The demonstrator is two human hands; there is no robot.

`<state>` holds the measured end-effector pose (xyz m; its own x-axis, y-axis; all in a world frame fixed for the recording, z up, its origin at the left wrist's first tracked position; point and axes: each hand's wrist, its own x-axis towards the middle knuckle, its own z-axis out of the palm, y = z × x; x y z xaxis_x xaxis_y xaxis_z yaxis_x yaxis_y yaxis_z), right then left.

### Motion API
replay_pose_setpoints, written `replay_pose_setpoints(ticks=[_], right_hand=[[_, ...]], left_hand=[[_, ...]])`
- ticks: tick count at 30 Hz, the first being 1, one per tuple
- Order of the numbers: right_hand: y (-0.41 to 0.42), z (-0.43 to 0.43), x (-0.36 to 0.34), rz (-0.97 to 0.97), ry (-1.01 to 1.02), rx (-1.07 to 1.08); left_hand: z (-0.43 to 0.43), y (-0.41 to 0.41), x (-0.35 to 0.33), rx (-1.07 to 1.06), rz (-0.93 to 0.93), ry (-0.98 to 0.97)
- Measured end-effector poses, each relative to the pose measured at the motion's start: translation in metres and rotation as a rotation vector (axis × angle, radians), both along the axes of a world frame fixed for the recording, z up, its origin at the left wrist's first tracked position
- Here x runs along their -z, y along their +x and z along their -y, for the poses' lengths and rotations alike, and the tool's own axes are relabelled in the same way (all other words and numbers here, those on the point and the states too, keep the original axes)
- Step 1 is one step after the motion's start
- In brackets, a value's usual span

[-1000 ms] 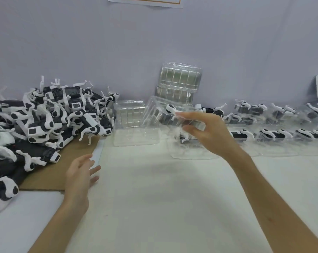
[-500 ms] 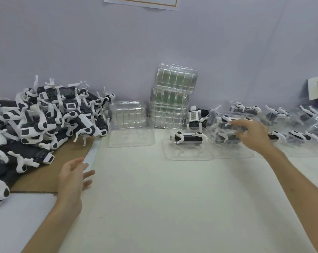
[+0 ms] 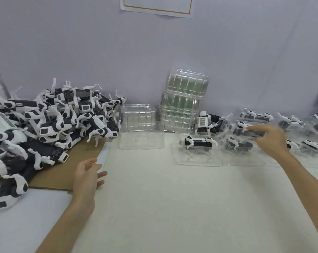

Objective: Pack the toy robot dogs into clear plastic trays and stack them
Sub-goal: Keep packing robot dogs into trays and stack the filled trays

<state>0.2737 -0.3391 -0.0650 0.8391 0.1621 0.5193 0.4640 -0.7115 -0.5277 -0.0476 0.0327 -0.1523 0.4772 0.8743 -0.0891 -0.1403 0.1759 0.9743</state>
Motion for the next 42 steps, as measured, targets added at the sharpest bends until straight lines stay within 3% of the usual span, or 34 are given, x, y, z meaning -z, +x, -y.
replay_pose_setpoints(ticks=[4,9,13,17,21,23,26,30,33,38,42], right_hand=[[-0.021,-0.029,-0.006,0.144,0.209,0.037],[-0.064,-0.113,-0.009,0.264,0.163,-0.289],[-0.093,-0.189,0.01,0.151,-0.116,-0.525],[-0.097,-0.252,0.037,0.1,-0.584,-0.517],[-0.087,-0.277,0.053,0.038,-0.669,-0.428],[-0.089,-0.277,0.057,0.079,-0.556,-0.436],[-0.114,-0.266,0.061,-0.028,-0.198,-0.542],[-0.174,-0.241,0.065,-0.088,0.235,-0.697],[-0.215,-0.231,0.07,-0.131,0.292,-0.851],[-0.226,-0.226,0.071,-0.205,0.409,-0.85],[-0.225,-0.224,0.071,-0.212,0.398,-0.843]], left_hand=[[0.002,0.001,0.001,0.011,0.003,0.0],[0.005,0.001,-0.001,0.022,-0.009,-0.001],[0.006,0.0,-0.003,0.047,-0.017,-0.026],[0.008,-0.001,-0.007,0.102,-0.015,-0.066],[0.007,-0.004,-0.008,0.193,0.042,-0.195],[0.007,-0.006,-0.007,0.267,0.107,-0.284],[0.009,-0.006,-0.006,0.345,0.19,-0.381],[0.018,-0.004,-0.005,0.395,0.129,-0.233],[0.023,-0.006,-0.009,0.438,0.132,-0.076],[0.024,-0.007,-0.016,0.395,0.114,0.214],[0.025,-0.005,-0.017,0.399,0.192,0.198]])
